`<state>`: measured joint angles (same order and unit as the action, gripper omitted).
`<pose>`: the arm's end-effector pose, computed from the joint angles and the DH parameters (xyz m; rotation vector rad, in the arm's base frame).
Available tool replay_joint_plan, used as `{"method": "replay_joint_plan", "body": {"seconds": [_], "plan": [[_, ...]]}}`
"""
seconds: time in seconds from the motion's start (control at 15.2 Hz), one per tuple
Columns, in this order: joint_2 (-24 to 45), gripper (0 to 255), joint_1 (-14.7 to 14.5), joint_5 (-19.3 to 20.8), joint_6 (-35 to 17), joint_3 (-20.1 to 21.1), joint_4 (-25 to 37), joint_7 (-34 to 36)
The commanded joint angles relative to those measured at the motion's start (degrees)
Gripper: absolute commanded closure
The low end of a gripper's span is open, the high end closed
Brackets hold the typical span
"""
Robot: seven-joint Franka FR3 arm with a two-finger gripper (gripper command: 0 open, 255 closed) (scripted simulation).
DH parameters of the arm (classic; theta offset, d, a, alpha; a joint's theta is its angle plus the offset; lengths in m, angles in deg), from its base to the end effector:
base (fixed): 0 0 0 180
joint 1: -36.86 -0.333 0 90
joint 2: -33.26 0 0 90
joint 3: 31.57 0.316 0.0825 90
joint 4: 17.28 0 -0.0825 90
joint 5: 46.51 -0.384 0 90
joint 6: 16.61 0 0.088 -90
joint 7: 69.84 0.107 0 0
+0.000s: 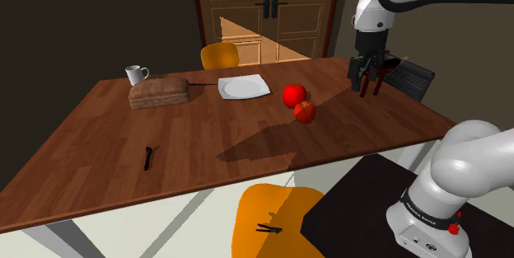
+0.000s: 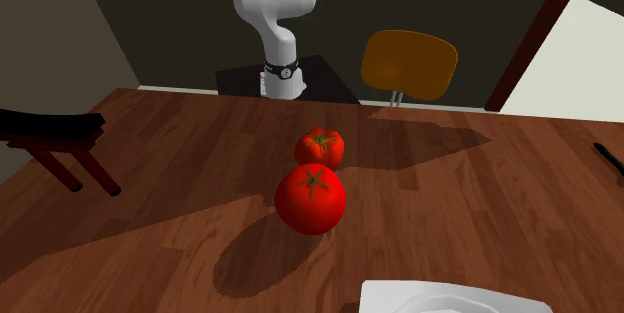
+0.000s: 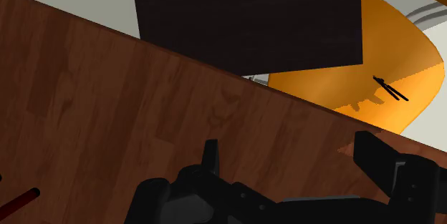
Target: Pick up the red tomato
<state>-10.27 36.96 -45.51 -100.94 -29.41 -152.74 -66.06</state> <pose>0.3017 0.0119 0.5706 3.0849 -0.0658 -0.2022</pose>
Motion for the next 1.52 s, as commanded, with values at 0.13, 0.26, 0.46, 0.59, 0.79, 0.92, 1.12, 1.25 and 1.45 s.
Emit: {"method": "replay_joint_plan", "body": {"seconds": [0.13,0.26,0.46,0.59,0.79,0.92,1.12,1.25,1.45], "plan": [[4.3,0,0.8,-0.5,-2.9,0.4,1.5,2.3],[8.7,0,1.7,-0.8,-5.5,0.8,3.4,4.5],[15.2,0,2.8,-1.1,-8.9,1.1,6.6,7.8],[19.6,0,3.6,-1.3,-10.8,1.2,9.2,9.9],[26.1,0,4.6,-1.3,-13.3,1.2,13.4,13.0],[30.4,0,5.2,-1.3,-14.5,1.1,16.6,15.0],[36.8,0,6.1,-1.3,-16.0,0.7,21.7,17.9],[41.1,0,6.6,-1.3,-16.6,0.3,25.5,19.7],[47.4,0,7.3,-1.4,-17.1,-0.4,31.6,22.2]]}}
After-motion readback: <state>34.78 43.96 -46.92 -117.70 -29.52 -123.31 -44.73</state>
